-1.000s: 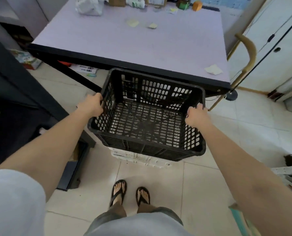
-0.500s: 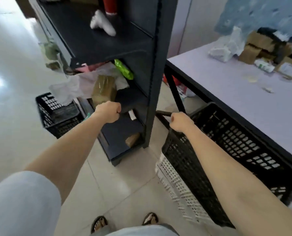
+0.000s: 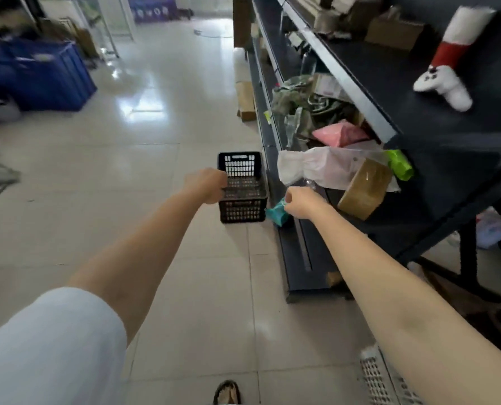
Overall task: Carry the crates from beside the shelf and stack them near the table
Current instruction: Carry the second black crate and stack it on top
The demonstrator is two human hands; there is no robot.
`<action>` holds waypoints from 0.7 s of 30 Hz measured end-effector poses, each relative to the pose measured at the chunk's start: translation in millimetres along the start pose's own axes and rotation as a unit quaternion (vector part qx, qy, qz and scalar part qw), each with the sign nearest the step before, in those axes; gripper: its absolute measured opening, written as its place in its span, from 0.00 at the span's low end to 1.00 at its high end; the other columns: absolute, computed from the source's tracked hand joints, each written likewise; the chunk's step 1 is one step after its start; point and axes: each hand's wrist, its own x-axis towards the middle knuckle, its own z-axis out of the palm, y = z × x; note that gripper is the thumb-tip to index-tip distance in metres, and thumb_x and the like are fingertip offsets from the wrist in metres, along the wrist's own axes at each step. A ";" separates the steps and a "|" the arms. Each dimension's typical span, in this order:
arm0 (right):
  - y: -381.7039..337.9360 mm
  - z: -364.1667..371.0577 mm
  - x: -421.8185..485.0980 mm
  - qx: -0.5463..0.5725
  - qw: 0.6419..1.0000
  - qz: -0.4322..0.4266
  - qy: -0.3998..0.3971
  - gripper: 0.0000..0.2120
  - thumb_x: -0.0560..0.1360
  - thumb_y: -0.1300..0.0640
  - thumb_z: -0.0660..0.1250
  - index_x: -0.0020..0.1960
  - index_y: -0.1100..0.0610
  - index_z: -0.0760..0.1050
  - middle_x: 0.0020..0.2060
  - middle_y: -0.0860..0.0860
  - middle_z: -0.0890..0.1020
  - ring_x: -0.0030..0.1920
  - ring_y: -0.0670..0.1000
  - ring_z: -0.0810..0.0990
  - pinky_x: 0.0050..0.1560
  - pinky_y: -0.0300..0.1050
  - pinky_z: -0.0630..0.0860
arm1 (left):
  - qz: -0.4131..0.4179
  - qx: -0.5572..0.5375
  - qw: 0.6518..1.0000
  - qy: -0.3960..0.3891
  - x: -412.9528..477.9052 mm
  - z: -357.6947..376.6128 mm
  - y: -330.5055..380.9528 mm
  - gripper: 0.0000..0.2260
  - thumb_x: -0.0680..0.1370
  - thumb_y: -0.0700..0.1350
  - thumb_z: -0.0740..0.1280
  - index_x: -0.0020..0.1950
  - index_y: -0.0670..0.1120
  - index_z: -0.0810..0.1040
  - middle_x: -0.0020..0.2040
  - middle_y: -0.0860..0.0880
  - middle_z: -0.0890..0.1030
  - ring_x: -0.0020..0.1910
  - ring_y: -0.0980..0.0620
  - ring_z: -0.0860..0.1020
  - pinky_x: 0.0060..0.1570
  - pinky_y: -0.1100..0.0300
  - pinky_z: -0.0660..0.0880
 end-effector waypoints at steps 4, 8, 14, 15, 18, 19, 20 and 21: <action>-77.6 3.9 43.9 -0.026 0.999 -0.040 0.000 0.08 0.73 0.57 0.60 0.53 0.53 0.71 0.57 0.55 0.77 0.56 0.58 0.76 0.55 0.52 0.76 | -0.051 -0.033 0.998 -0.005 16.0 6.2 -83.0 0.16 0.77 0.44 0.61 0.65 0.52 0.73 0.63 0.46 0.77 0.62 0.42 0.76 0.53 0.54 0.72; -130.2 9.0 96.3 -0.025 0.997 -0.069 0.005 0.17 0.75 0.56 0.60 0.64 0.52 0.69 0.60 0.55 0.73 0.57 0.58 0.75 0.55 0.54 0.76 | -0.087 -0.047 0.995 -0.028 42.8 23.9 -142.4 0.17 0.77 0.44 0.61 0.66 0.52 0.73 0.63 0.48 0.76 0.63 0.44 0.74 0.50 0.54 0.70; -167.8 37.0 195.5 -0.006 0.998 -0.064 0.010 0.20 0.75 0.56 0.62 0.66 0.52 0.66 0.63 0.56 0.70 0.63 0.60 0.71 0.58 0.58 0.74 | -0.093 -0.036 0.993 -0.066 123.3 45.6 -212.5 0.17 0.78 0.47 0.63 0.67 0.51 0.70 0.64 0.48 0.75 0.63 0.44 0.74 0.55 0.51 0.73; -172.2 40.5 211.9 -0.001 0.998 -0.058 0.009 0.21 0.75 0.57 0.62 0.67 0.53 0.65 0.63 0.56 0.69 0.63 0.60 0.70 0.58 0.58 0.74 | -0.097 -0.041 0.992 -0.071 138.4 46.4 -223.2 0.18 0.78 0.49 0.63 0.67 0.51 0.70 0.64 0.48 0.74 0.63 0.44 0.74 0.55 0.52 0.74; -183.5 46.9 255.6 0.011 0.999 -0.039 -0.011 0.20 0.75 0.58 0.61 0.67 0.53 0.65 0.63 0.57 0.68 0.63 0.60 0.69 0.57 0.57 0.73 | -0.098 -0.072 0.989 -0.089 182.5 43.7 -250.7 0.20 0.76 0.53 0.66 0.67 0.50 0.69 0.65 0.47 0.74 0.63 0.43 0.74 0.61 0.46 0.73; -186.8 48.4 269.4 0.014 0.999 -0.033 -0.021 0.20 0.75 0.58 0.61 0.66 0.53 0.65 0.63 0.57 0.68 0.63 0.60 0.69 0.57 0.57 0.72 | -0.094 -0.080 0.988 -0.094 197.2 42.0 -258.9 0.21 0.76 0.53 0.66 0.67 0.50 0.70 0.65 0.47 0.74 0.63 0.43 0.74 0.62 0.45 0.73; -190.2 49.3 283.3 0.016 0.999 -0.026 -0.030 0.20 0.75 0.58 0.61 0.66 0.53 0.65 0.63 0.57 0.68 0.64 0.60 0.69 0.57 0.57 0.72 | -0.089 -0.086 0.987 -0.098 211.9 40.4 -267.3 0.21 0.76 0.53 0.66 0.67 0.50 0.70 0.65 0.47 0.74 0.63 0.43 0.74 0.62 0.45 0.72; -193.8 49.0 297.3 0.018 0.999 -0.016 -0.036 0.20 0.75 0.58 0.61 0.66 0.53 0.65 0.63 0.57 0.68 0.64 0.60 0.68 0.57 0.57 0.72 | -0.085 -0.087 0.988 -0.100 227.3 38.4 -275.4 0.21 0.76 0.53 0.66 0.67 0.50 0.70 0.66 0.46 0.74 0.63 0.43 0.73 0.62 0.46 0.72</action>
